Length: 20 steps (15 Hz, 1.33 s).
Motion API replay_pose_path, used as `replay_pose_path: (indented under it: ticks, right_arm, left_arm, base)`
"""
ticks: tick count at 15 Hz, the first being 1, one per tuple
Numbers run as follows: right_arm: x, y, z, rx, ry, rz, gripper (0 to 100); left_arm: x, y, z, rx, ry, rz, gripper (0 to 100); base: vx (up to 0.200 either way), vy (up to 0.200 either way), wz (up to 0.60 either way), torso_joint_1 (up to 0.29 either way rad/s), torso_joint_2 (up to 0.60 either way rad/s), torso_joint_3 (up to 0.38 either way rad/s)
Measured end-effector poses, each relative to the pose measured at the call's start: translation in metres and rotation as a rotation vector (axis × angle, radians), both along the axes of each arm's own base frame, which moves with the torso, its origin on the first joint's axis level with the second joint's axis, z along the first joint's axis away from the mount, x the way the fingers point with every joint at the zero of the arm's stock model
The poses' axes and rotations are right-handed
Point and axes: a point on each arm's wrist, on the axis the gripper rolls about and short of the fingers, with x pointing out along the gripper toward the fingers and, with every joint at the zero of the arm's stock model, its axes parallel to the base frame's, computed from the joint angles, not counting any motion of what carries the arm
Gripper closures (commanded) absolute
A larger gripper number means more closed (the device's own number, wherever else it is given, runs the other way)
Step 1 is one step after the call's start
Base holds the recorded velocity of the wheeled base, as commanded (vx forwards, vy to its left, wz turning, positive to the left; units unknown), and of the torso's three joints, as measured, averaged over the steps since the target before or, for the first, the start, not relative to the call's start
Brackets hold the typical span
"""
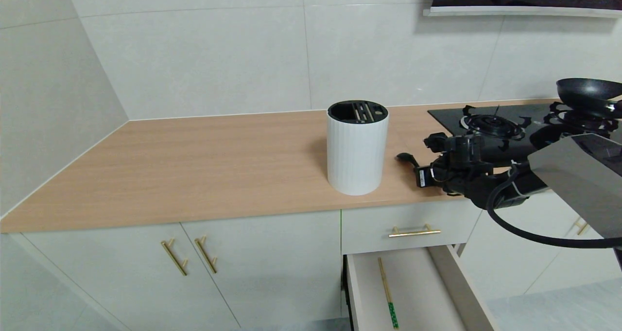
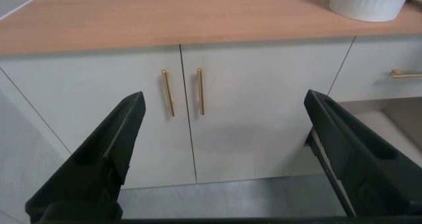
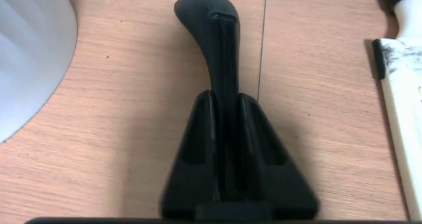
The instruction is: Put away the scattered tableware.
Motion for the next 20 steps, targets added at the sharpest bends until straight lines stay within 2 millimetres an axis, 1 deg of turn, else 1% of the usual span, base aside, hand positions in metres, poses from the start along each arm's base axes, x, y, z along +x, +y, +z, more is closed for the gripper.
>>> replay_pose_path:
  ticks: [2, 4, 6, 10, 11, 14, 16, 18, 19, 20]
  right_arm:
    - [-0.003, -0.001, 0.004, 0.012, 0.018, -0.002, 100]
    - [-0.008, -0.002, 0.013, 0.032, 0.038, -0.007, 100]
    - [-0.015, -0.003, 0.025, 0.046, 0.064, -0.015, 100]
    - [-0.039, -0.006, 0.055, 0.086, 0.099, -0.039, 100]
    - [-0.049, -0.007, 0.063, 0.091, 0.104, -0.041, 100]
    - [-0.095, -0.008, 0.074, 0.093, 0.153, -0.032, 100]
    - [-0.129, -0.006, 0.078, 0.085, 0.177, -0.014, 100]
    - [-0.157, -0.006, 0.080, 0.077, 0.195, 0.004, 100]
    - [-0.169, -0.007, 0.079, 0.073, 0.207, 0.008, 100]
    - [-0.177, -0.009, 0.079, 0.072, 0.209, 0.010, 100]
  left_arm:
    - [0.000, 0.000, 0.000, 0.000, 0.000, 0.000, 0]
    - [0.000, 0.000, 0.000, 0.000, 0.000, 0.000, 0]
    - [0.000, 0.000, 0.000, 0.000, 0.000, 0.000, 0]
    - [0.000, 0.000, 0.000, 0.000, 0.000, 0.000, 0]
    - [0.000, 0.000, 0.000, 0.000, 0.000, 0.000, 0]
    - [0.000, 0.000, 0.000, 0.000, 0.000, 0.000, 0]
    - [0.000, 0.000, 0.000, 0.000, 0.000, 0.000, 0]
    - [0.000, 0.000, 0.000, 0.000, 0.000, 0.000, 0]
    - [0.000, 0.000, 0.000, 0.000, 0.000, 0.000, 0]
    - [0.000, 0.000, 0.000, 0.000, 0.000, -0.001, 0]
  base:
    - [0.000, 0.000, 0.00, 0.000, 0.00, 0.000]
    - [0.000, 0.000, 0.00, 0.000, 0.00, 0.000]
    - [0.000, 0.000, 0.00, 0.000, 0.00, 0.000]
    - [0.000, 0.000, 0.00, 0.000, 0.00, 0.000]
    - [0.000, 0.000, 0.00, 0.000, 0.00, 0.000]
    - [0.000, 0.000, 0.00, 0.000, 0.00, 0.000]
    - [0.000, 0.000, 0.00, 0.000, 0.00, 0.000]
    - [0.000, 0.000, 0.00, 0.000, 0.00, 0.000]
    - [0.000, 0.000, 0.00, 0.000, 0.00, 0.000]
    - [0.000, 0.000, 0.00, 0.000, 0.00, 0.000]
